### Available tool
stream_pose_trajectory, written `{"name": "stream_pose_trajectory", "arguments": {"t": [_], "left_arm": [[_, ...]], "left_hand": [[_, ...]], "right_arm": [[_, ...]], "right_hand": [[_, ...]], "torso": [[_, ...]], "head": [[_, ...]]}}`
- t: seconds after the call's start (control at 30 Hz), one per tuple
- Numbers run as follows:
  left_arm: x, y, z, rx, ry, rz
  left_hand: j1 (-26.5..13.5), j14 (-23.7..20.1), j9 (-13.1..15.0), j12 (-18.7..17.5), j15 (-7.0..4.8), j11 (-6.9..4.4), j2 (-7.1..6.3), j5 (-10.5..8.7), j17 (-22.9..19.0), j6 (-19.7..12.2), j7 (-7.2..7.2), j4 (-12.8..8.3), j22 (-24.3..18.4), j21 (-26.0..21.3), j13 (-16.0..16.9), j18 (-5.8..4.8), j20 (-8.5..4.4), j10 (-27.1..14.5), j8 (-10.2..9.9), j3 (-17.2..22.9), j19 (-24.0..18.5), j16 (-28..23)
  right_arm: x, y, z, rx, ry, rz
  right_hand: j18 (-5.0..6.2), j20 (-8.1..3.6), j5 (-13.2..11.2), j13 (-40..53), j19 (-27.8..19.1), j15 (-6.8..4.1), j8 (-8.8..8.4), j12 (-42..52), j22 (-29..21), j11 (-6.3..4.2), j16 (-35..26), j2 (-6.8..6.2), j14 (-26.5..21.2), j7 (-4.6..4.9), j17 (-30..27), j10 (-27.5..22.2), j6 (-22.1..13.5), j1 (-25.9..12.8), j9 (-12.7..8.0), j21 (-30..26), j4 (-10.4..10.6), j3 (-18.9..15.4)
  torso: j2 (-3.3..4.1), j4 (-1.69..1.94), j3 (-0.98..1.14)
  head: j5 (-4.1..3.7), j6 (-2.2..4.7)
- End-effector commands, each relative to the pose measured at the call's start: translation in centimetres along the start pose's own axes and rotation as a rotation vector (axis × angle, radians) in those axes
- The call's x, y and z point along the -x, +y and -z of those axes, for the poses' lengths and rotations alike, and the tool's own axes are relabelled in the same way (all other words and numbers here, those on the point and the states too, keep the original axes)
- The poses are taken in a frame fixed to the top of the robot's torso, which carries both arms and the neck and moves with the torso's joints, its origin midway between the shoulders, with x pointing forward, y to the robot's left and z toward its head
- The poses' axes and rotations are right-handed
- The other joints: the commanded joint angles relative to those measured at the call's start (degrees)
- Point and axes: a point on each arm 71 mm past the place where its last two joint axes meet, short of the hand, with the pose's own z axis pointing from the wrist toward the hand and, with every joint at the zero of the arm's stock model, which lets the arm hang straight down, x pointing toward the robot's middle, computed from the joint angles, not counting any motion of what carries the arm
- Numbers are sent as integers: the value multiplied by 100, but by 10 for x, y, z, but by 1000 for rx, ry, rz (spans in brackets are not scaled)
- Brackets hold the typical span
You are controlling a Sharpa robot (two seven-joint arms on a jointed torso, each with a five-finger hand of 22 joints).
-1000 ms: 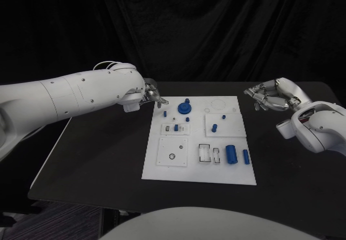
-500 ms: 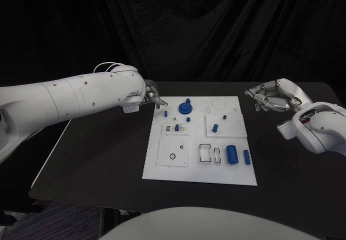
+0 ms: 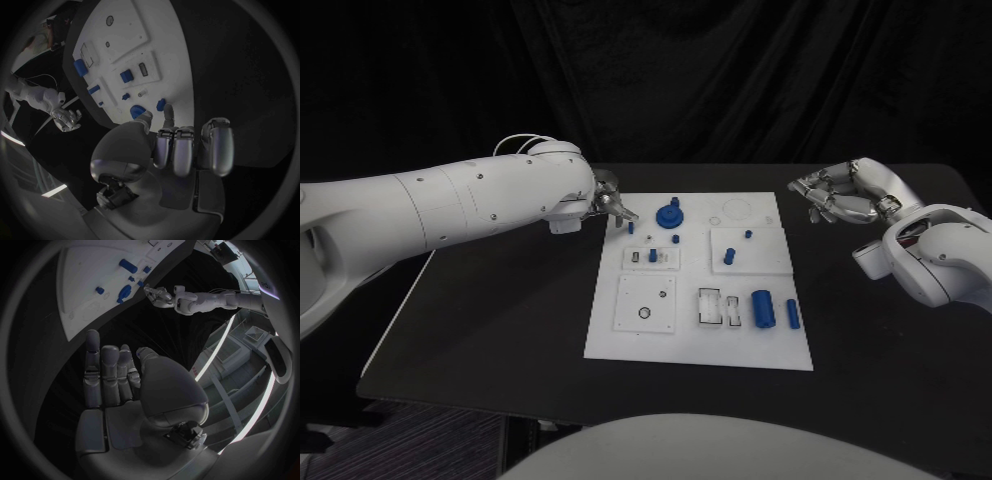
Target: Assemble the parts on the task board
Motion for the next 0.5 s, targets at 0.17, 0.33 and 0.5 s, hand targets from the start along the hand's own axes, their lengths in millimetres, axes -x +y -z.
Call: {"name": "stream_pose_trajectory", "arguments": {"t": [0.17, 0.33, 0.5], "left_arm": [[-4, -4, -2, -20, 21, -18], [-5, -5, -2, -24, 19, -17], [-5, -6, -3, -27, 16, -16]], "left_hand": [[-69, 585, 5, 21, 40, 38, 14, -38, 1506, 45, -6, 32, 500, -29, 1509, 58, 53, 606, 1, 6, -9, 15], [-67, 585, 5, 21, 40, 37, 22, -32, 1506, 49, -8, 31, 496, -34, 1509, 60, 53, 606, 0, 11, -13, 15], [-59, 585, 2, 21, 39, 35, 28, -14, 1506, 51, -11, 24, 487, -44, 1509, 63, 54, 606, -4, 19, -21, 15]], "right_arm": [[-1, -2, 1, -14, 12, 0], [-2, -2, 0, -14, 16, -2], [-2, -2, 0, -16, 18, -2]], "right_hand": [[53, 8, 36, -7, 37, -11, -20, -26, 6, 6, 21, -11, 18, 11, 0, -31, -12, 66, -7, -24, 6, 20], [53, 8, 36, -7, 37, -11, -20, -26, 6, 6, 21, -11, 18, 11, 0, -31, -12, 66, -7, -24, 6, 20], [53, 8, 42, -11, 37, -11, -20, -27, 7, 6, 18, -12, 16, 11, -4, -33, -12, 70, -7, -25, 5, 24]], "torso": [[1, -2, 3], [2, -3, 2], [1, 2, -1]], "head": [[-2, -1], [1, -1], [10, -1]]}}
